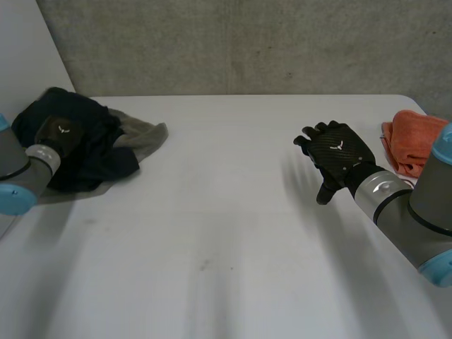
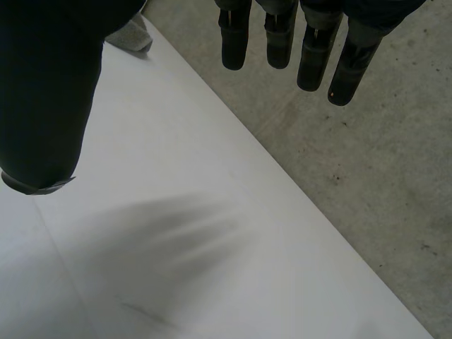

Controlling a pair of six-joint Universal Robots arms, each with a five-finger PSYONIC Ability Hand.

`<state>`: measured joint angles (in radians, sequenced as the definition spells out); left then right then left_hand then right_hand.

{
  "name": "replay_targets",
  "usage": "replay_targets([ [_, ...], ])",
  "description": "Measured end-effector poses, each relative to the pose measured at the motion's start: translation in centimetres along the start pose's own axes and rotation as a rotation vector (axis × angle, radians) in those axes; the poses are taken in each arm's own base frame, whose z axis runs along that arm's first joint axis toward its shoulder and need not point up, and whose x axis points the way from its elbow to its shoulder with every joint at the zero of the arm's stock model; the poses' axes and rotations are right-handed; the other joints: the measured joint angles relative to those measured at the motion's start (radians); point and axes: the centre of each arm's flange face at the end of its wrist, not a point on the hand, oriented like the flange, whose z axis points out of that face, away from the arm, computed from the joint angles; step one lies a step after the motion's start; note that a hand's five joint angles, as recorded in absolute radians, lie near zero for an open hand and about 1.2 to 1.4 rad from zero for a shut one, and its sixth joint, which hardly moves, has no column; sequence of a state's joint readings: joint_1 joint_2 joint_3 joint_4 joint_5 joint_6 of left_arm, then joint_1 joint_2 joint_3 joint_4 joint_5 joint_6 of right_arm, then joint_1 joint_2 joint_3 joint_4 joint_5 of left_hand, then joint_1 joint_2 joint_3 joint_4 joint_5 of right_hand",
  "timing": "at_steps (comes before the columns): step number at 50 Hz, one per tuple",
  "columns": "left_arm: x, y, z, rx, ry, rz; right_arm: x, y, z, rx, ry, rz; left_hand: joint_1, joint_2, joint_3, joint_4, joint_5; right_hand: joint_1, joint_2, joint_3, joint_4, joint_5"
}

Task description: Fold the laundry.

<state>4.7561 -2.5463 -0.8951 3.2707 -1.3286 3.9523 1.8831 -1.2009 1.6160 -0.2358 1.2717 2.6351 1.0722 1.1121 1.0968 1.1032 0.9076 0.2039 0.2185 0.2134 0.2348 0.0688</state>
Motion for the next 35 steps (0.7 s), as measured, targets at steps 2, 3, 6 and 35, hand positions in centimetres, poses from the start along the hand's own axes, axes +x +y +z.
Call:
replay_targets([
  [2, -0.1, -1.3, -0.3, 0.025, 0.000, -0.032, 0.0, 0.0, 0.0, 0.000, 0.002, -0.001, 0.028, 0.069, 0.079, 0.082, 0.066, 0.000, 0.000, 0.000, 0.000, 0.000],
  [3, -0.2, -1.8, -0.5, 0.035, -0.001, -0.044, 0.0, 0.0, 0.0, 0.000, 0.002, -0.001, 0.028, 0.069, 0.079, 0.082, 0.066, 0.000, 0.000, 0.000, 0.000, 0.000],
  [6, -0.8, -5.7, -1.9, 0.107, -0.005, -0.146, 0.1, -0.1, 0.0, 0.002, 0.006, -0.002, 0.028, 0.078, 0.090, 0.094, 0.066, 0.000, 0.000, 0.000, 0.000, 0.000],
  [35, 14.7, -22.4, -23.3, 0.170, 0.615, -0.793, 2.7, -0.6, 0.3, -0.035, 0.097, 0.004, -0.853, -0.879, -0.858, -0.873, -0.856, 0.000, 0.000, 0.000, 0.000, 0.000],
])
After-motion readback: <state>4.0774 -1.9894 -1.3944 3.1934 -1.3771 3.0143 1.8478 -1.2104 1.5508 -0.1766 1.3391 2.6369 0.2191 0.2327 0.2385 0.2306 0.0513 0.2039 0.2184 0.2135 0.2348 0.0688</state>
